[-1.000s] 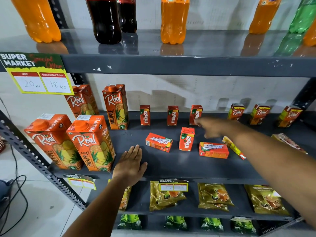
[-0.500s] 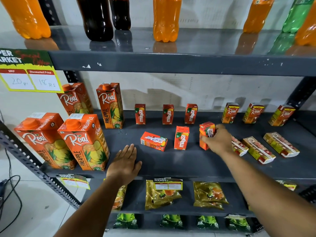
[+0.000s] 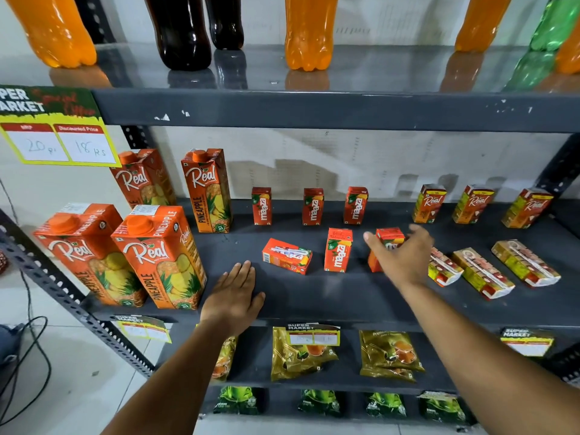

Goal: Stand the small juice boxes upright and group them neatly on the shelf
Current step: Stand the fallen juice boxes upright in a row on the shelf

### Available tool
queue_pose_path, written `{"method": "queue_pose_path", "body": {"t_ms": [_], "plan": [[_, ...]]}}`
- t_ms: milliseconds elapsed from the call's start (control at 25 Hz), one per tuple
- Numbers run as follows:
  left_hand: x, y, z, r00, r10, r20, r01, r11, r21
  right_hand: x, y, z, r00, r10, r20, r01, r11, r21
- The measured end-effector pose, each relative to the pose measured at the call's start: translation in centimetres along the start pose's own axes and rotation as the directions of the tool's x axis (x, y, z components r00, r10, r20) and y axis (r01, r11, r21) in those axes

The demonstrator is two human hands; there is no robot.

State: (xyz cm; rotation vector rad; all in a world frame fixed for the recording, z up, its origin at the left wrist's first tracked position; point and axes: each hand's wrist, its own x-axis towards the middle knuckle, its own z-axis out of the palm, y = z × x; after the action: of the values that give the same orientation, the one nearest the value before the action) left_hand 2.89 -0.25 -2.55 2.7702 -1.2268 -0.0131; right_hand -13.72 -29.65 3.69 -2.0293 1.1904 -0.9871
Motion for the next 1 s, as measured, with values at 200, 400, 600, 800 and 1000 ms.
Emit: {"method": "queue_pose_path", "body": {"t_ms": [200, 400, 600, 800, 1000], "plan": [[0.0, 0.0, 0.1, 1.000, -0.006, 0.010, 0.006, 1.000, -0.009, 5.6, -3.0, -2.8, 0.871, -0.069, 0.486, 0.277, 0.887, -0.371], [0.0, -0.2, 0.1, 1.000, 0.014, 0.008, -0.013, 1.000, -0.022, 7.8, -5.0, -4.4, 0.524, -0.168, 0.835, 0.719, 0.612, -0.329], [0.1, -0.4, 0.5, 1.000, 0.026, -0.010, -0.026, 1.000, -0.009, 8.1, -4.5, -5.4, 0.276, -0.290, 0.916, 0.955, 0.193, -0.226], [0.2, -0.5, 0.8, 0.999, 0.034, -0.016, -0.035, 0.999, -0.018, 8.7, -4.5, -5.7, 0.002, -0.255, 0.967, 0.988, -0.152, -0.042], [0.3, -0.6, 0.8, 0.999, 0.037, -0.019, -0.038, 0.999, -0.034, 6.7, -7.7, -5.6, 0.291, -0.520, 0.803, 0.933, 0.339, -0.119]]}}
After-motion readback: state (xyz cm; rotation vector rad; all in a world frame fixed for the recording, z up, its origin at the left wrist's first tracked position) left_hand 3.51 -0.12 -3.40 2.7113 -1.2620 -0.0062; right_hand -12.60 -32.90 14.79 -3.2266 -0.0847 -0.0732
